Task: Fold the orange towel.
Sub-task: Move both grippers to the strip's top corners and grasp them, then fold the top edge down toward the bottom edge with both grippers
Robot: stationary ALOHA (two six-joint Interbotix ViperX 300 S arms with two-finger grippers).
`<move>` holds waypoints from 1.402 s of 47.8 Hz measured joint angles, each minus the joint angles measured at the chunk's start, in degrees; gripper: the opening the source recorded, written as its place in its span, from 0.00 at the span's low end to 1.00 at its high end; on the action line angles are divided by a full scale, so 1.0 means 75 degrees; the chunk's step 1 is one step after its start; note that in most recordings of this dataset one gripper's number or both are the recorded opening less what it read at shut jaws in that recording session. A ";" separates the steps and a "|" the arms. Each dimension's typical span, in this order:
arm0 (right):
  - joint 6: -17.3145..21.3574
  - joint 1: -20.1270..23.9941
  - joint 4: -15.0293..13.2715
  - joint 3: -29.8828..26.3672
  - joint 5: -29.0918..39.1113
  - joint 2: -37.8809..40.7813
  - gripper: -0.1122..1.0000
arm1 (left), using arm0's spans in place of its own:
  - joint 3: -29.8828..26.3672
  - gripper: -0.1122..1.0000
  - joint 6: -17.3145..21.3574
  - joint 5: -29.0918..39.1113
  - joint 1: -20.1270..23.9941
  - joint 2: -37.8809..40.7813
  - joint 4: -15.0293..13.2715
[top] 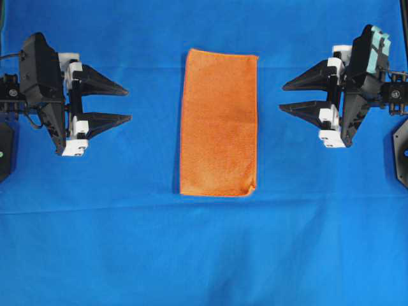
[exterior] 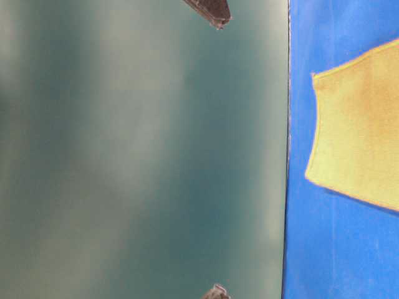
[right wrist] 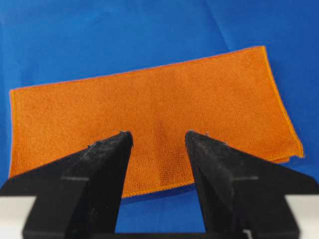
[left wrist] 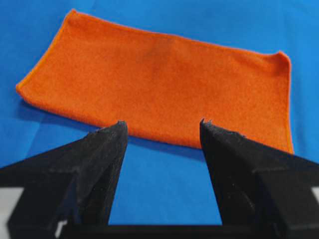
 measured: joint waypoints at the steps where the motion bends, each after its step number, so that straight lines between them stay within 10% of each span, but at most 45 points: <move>1: 0.0000 0.0000 0.0000 -0.0012 -0.0012 0.0023 0.59 | 0.0000 0.58 0.0012 -0.0059 0.0000 0.0023 -0.0012; 27: -0.0117 -0.1910 -0.0152 -0.1348 -0.0141 0.2742 0.68 | -0.1688 0.89 0.0035 -0.0621 0.1512 0.2813 0.0000; 49: -0.0152 -0.2473 -0.0234 -0.1957 -0.0891 0.5063 0.68 | -0.3387 0.89 0.0035 -0.1160 0.2273 0.6047 0.0000; 59: -0.0176 -0.2484 -0.0234 -0.2051 -0.1008 0.5402 0.61 | -0.3680 0.77 0.0035 -0.1172 0.2508 0.6539 0.0000; 67: -0.0246 -0.2473 -0.0258 -0.2062 -0.1055 0.5402 0.21 | -0.3727 0.37 0.0223 -0.1184 0.2543 0.6680 0.0012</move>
